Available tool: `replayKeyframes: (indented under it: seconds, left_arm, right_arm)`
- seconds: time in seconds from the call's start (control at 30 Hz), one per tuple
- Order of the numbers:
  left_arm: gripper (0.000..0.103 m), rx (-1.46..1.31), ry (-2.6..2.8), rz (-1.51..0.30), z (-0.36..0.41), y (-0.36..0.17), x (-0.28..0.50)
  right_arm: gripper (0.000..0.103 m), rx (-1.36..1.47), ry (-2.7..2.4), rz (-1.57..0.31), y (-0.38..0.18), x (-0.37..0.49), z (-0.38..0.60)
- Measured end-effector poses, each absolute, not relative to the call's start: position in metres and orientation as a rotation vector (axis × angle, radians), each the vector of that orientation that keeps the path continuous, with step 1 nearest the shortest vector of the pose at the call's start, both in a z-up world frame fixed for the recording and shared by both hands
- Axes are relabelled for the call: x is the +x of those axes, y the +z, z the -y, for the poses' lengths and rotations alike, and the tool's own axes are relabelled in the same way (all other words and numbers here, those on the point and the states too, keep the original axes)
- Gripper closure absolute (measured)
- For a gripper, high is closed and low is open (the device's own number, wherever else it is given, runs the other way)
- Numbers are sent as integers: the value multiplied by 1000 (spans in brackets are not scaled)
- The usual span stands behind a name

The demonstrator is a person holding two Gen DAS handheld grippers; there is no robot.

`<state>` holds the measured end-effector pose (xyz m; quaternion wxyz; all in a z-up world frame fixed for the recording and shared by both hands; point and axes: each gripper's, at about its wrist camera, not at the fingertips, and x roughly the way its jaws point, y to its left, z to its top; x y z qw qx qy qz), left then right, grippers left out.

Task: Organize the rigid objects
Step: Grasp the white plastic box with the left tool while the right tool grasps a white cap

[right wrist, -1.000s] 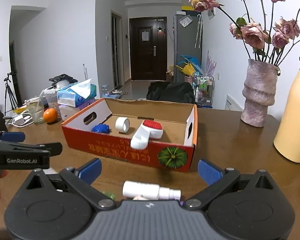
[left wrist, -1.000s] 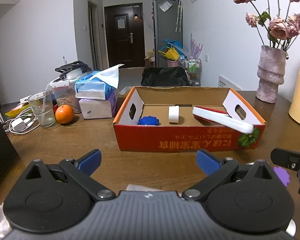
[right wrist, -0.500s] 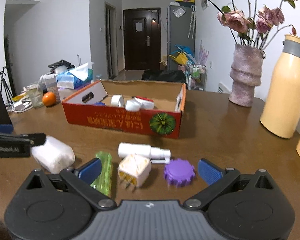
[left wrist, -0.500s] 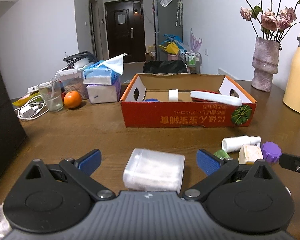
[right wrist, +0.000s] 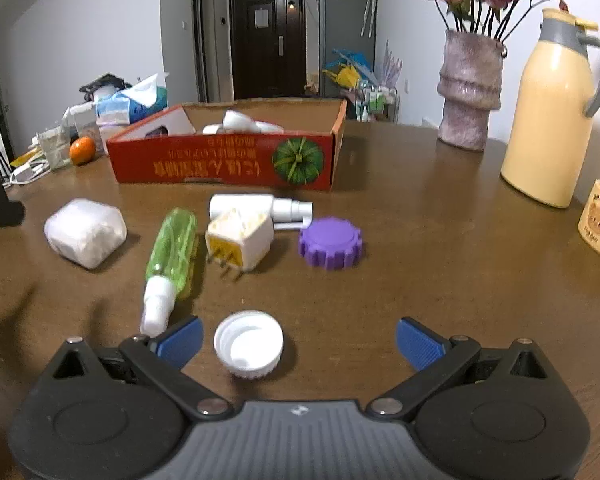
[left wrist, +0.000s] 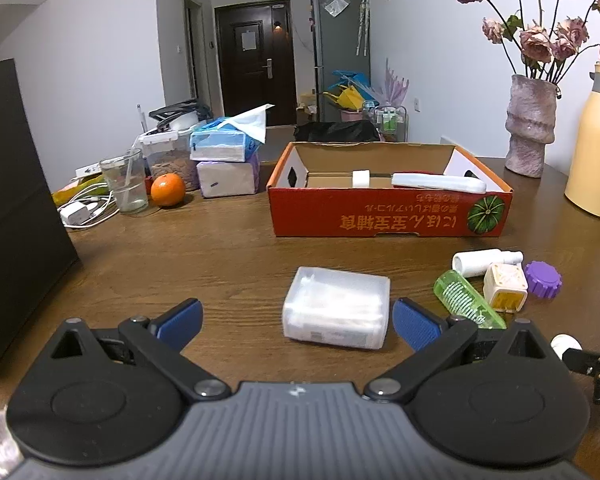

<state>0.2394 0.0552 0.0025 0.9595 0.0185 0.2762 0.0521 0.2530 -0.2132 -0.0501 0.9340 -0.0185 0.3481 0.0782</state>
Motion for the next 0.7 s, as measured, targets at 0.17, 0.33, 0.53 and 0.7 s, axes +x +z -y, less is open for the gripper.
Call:
replayKeyframes:
  seconds: [0.17, 0.33, 0.53, 0.7]
  left_arm:
    - [0, 19, 113, -567, -61, 4, 234]
    - [0, 9, 109, -563, -64, 6, 230]
    - [0, 8, 103, -562, -62, 6, 225]
    - [0, 1, 100, -553, -63, 5, 219]
  right_arm:
    - [2, -47, 165, -731, -62, 255, 208]
    - [15, -52, 158, -737, -69, 260, 206]
    - [43, -49, 158, -701, -68, 261, 206]
    - [64, -61, 165, -677, -67, 257, 203]
